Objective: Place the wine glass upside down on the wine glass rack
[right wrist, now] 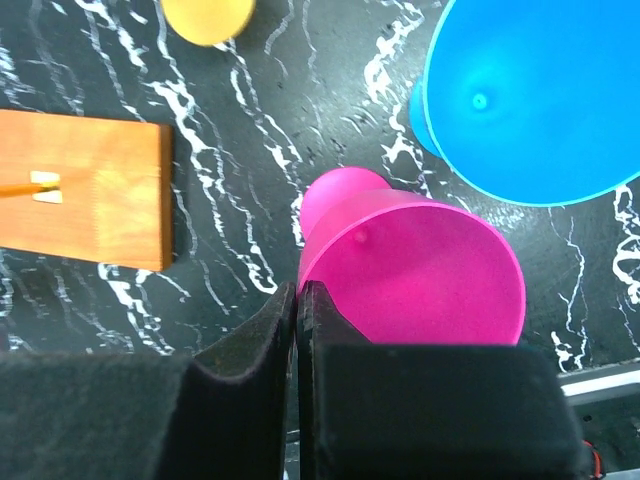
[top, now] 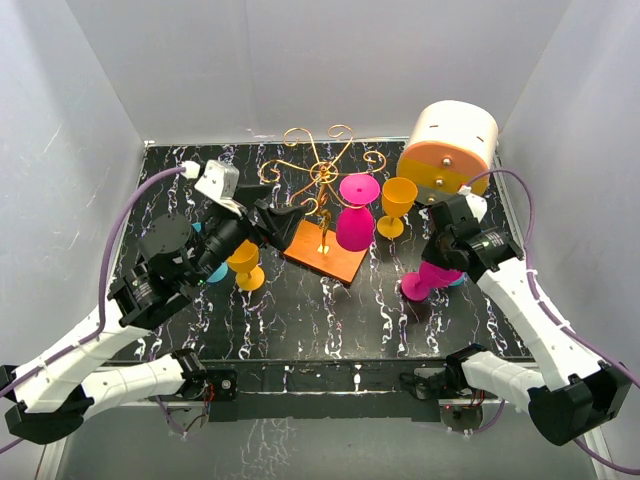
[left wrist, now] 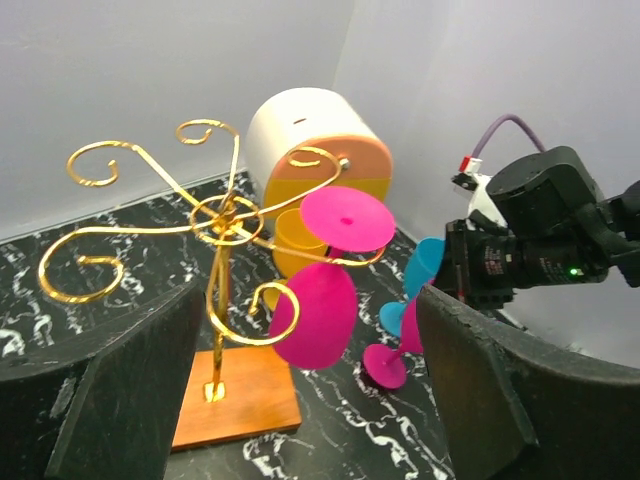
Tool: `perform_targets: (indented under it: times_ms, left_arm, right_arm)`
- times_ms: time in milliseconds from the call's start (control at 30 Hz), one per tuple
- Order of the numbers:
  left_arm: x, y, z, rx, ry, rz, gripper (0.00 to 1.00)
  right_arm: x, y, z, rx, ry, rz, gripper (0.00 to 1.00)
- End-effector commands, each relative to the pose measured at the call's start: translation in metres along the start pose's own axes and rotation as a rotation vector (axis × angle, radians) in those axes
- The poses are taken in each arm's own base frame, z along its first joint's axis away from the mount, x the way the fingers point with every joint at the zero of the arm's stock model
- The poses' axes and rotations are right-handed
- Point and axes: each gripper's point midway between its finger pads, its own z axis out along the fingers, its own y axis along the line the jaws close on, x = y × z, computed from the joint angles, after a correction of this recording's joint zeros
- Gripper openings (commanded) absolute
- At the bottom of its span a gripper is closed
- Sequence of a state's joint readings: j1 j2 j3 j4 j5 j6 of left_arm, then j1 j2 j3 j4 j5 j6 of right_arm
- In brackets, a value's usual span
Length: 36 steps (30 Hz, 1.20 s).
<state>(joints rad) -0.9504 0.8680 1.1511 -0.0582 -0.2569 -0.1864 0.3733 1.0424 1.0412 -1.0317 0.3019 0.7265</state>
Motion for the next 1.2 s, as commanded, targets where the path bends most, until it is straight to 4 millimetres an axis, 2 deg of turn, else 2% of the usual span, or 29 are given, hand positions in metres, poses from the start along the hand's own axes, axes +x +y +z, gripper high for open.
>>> perform_targets:
  times_ms: [0,167,300,400,533,667,767,900,1033,1167]
  left_arm:
    - [-0.046,-0.025,-0.001,0.104,-0.095,-0.065,0.85]
    - [-0.058,-0.038,-0.001,0.168,-0.139,-0.118,0.85]
    - [-0.061,-0.044,0.005,0.181,-0.124,-0.15,0.86]
    - [-0.062,-0.055,0.008,0.231,-0.11,-0.148,0.91]
    - [-0.062,-0.09,0.001,0.448,-0.156,-0.13,0.96]
    - [-0.061,-0.099,0.01,0.485,-0.16,-0.187,0.96]
    - [-0.063,-0.102,0.025,0.469,-0.166,-0.292,0.96]
    - [-0.064,-0.123,0.039,0.559,-0.145,-0.422,0.94]
    - [-0.057,-0.134,0.054,0.596,-0.103,-0.549,0.89]
    - [-0.059,-0.134,0.071,0.575,-0.128,-0.692,0.86]
  right_arm:
    - [-0.048,0.019,-0.043,-0.11,-0.158,0.044,0.0]
    - [-0.089,0.02,-0.092,-0.161,-0.313,0.12,0.0]
    - [-0.111,0.022,-0.125,-0.221,-0.397,0.176,0.0]
    - [-0.126,0.026,-0.153,-0.297,-0.468,0.218,0.0]
    - [-0.146,0.037,-0.202,-0.477,-0.608,0.201,0.0]
    - [-0.168,0.041,-0.256,-0.648,-0.797,0.218,0.0]
    - [-0.178,0.046,-0.28,-0.742,-0.881,0.233,0.0]
    - [-0.184,0.056,-0.309,-0.878,-0.963,0.238,0.0]
    - [-0.181,0.063,-0.336,-1.025,-1.02,0.24,0.0]
    - [-0.175,0.065,-0.353,-1.137,-1.043,0.256,0.0]
